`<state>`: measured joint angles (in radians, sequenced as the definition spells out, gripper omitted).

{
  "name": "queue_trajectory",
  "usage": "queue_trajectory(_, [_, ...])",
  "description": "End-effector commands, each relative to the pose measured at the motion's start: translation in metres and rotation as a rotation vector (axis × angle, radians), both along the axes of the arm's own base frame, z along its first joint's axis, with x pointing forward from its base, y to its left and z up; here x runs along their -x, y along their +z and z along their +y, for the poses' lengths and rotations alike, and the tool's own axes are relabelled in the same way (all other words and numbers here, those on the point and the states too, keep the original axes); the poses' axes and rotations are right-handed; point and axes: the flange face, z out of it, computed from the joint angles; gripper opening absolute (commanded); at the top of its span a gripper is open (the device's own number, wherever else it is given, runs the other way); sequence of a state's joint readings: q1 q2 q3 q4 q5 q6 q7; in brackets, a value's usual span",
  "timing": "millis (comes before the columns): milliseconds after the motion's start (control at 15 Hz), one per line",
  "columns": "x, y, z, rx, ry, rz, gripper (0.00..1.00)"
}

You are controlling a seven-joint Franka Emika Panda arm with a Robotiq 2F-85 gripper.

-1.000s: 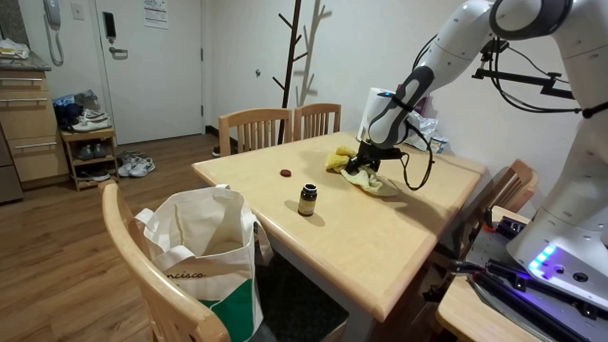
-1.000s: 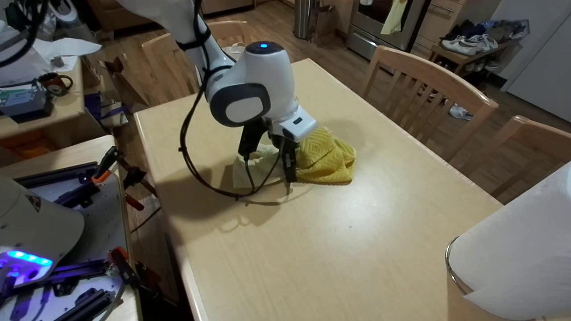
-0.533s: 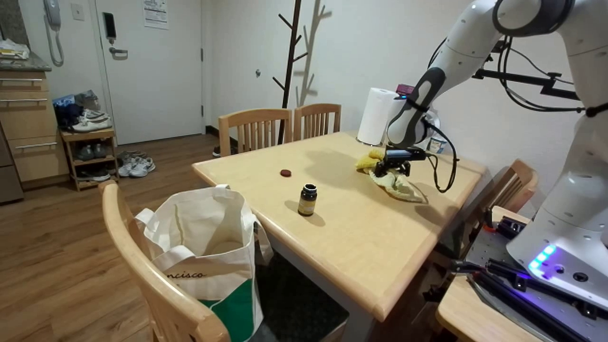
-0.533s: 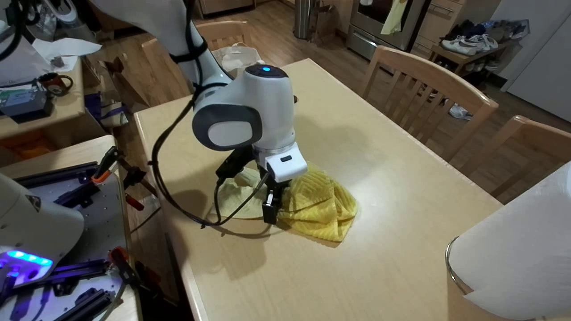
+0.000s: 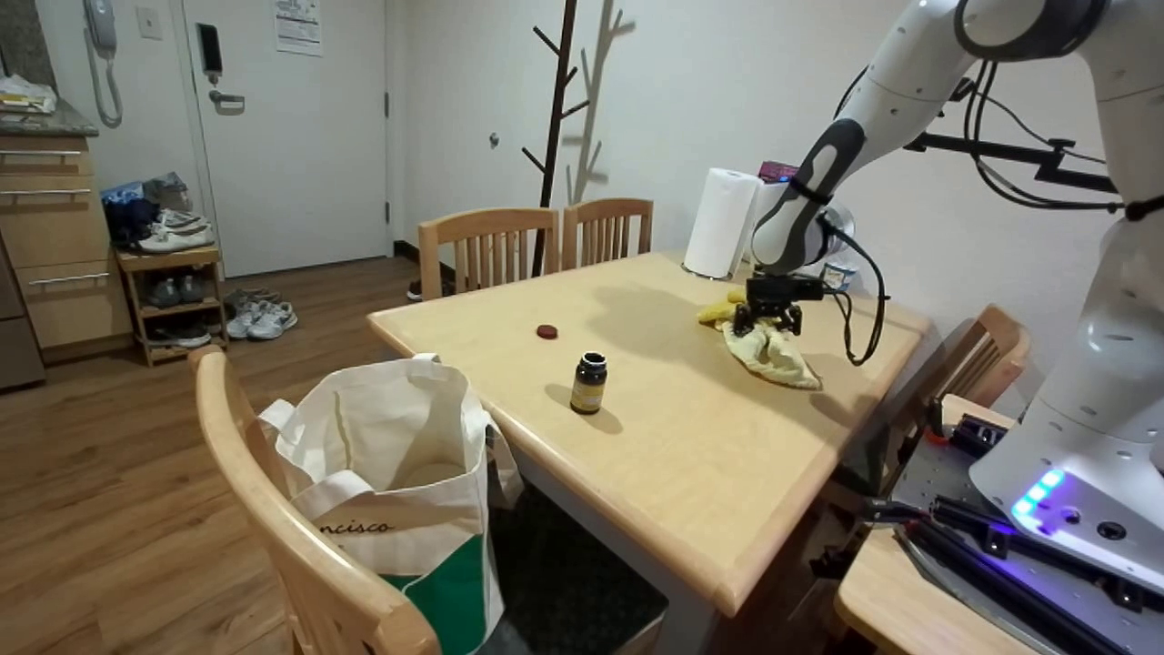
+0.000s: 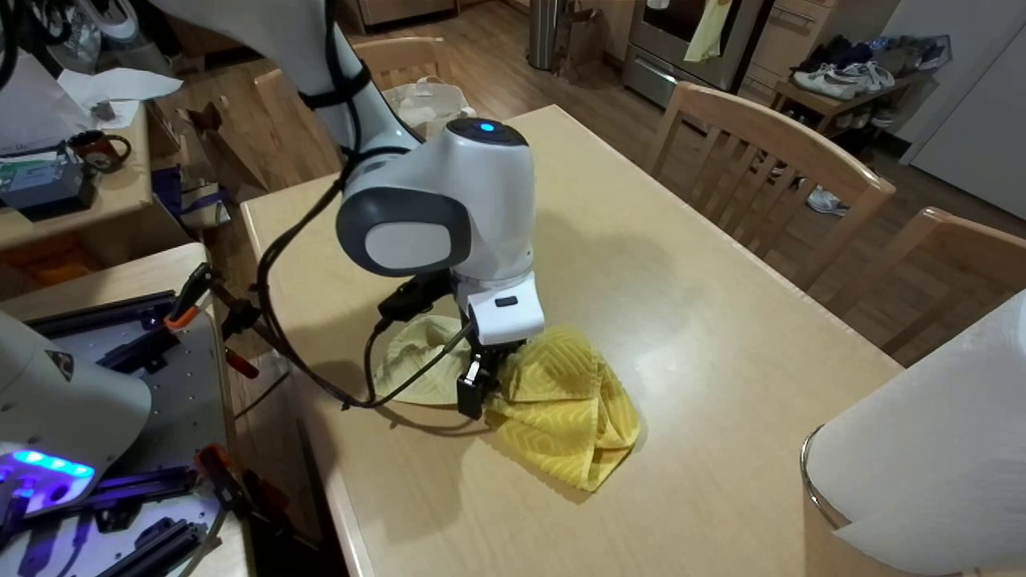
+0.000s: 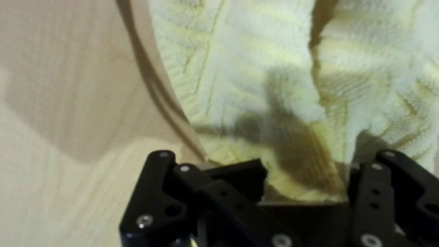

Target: Use the yellow towel to wipe the table

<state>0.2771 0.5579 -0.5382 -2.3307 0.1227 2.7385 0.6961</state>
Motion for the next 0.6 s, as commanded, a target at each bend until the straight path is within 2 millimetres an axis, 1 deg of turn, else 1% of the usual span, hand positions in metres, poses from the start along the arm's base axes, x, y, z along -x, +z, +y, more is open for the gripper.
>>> queue_trajectory(0, [-0.027,0.037,0.042,-0.032,0.101,-0.093,0.01])
queue_trajectory(67, [-0.037,0.045,0.056,-0.041,0.15,-0.112,0.01])
queue_trajectory(200, [-0.06,0.062,0.093,-0.061,0.262,-0.15,0.01])
queue_trajectory(333, [-0.08,0.077,0.134,-0.075,0.377,-0.175,0.01])
queue_trajectory(533, [-0.105,0.09,0.193,-0.084,0.544,-0.184,0.01])
